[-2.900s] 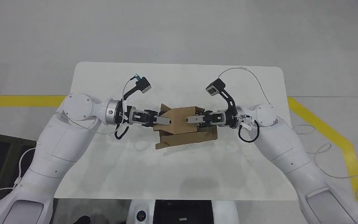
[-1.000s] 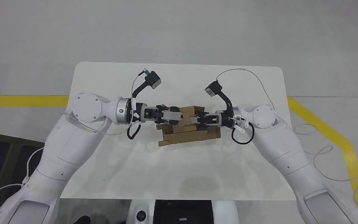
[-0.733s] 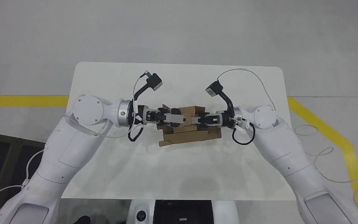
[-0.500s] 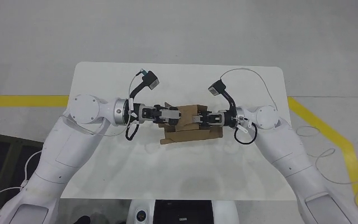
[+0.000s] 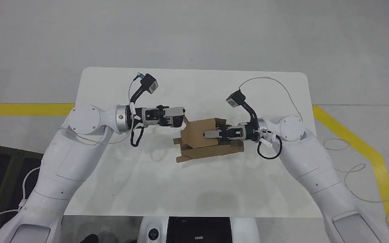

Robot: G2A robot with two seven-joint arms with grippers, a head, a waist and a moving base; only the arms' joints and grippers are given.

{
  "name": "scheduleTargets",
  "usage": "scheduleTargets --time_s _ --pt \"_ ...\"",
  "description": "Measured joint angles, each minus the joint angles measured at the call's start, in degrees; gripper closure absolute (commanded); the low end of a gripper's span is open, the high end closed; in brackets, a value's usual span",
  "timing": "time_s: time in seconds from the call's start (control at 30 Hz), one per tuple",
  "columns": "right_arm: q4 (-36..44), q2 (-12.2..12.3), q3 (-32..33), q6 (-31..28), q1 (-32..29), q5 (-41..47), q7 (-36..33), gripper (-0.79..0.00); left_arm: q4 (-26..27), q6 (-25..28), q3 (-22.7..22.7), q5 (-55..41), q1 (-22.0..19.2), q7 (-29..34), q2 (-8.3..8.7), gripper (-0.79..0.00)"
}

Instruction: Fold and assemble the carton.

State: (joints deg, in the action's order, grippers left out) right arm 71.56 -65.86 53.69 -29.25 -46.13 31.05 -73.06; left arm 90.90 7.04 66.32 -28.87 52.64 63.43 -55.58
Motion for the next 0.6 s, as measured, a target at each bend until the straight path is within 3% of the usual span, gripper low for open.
scheduleTargets --time_s 0.6 --pt "-0.9 -1.5 -2.6 0.9 2.0 1.3 -0.7 0.000 1.6 0.5 -1.1 -0.4 -0.2 1.9 -0.49 -0.785"
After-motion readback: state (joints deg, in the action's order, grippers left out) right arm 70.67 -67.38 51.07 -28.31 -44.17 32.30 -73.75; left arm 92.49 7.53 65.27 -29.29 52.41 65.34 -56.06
